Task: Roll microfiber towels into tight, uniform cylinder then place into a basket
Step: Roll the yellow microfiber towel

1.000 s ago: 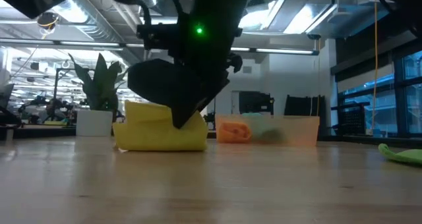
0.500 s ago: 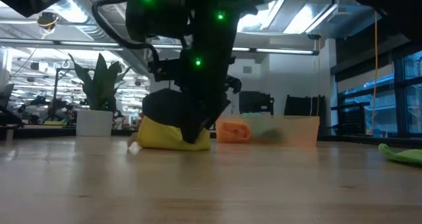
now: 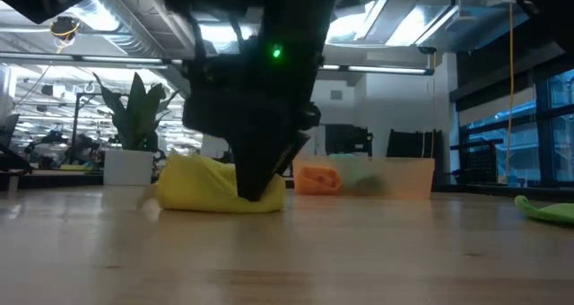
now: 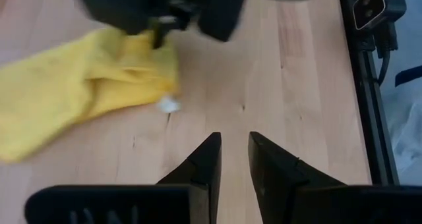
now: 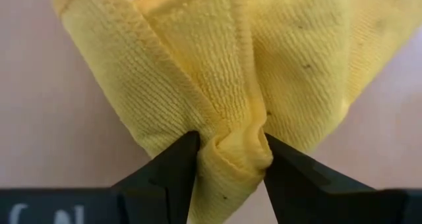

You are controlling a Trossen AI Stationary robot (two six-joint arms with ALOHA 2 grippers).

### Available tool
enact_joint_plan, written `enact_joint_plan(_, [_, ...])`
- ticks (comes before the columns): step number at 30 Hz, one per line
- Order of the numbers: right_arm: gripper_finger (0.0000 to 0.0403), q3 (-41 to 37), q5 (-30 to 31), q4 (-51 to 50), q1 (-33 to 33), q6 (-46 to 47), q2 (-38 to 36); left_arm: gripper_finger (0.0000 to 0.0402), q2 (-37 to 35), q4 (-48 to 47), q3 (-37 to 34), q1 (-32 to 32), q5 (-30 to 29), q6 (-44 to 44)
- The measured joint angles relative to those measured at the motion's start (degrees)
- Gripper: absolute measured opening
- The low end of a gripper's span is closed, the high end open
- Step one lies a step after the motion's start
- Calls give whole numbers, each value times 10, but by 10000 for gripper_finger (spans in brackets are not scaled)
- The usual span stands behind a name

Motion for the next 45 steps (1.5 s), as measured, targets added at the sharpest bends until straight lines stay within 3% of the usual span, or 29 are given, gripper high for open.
enact_joint_plan(6, [167,0,-59,0,53,-23,1,67,18,-18,0,4,-41,3])
enact_joint_plan(12, [167,-1,-61,4,93,-39,1,66,59,-8,-21,30,-40,20])
enact_joint_plan(19, [167,-2,-61,25,119,-63,1,58,121,147,-74,67,-34,150])
enact_joint_plan(24, [167,-2,-59,31,127,-63,2,55,171,221,-85,95,32,219])
enact_joint_plan(31, [167,-2,-58,33,129,-51,1,55,224,207,-82,113,44,217])
enact_joint_plan(45, [167,-2,-62,39,143,-61,1,55,220,133,-82,156,50,243])
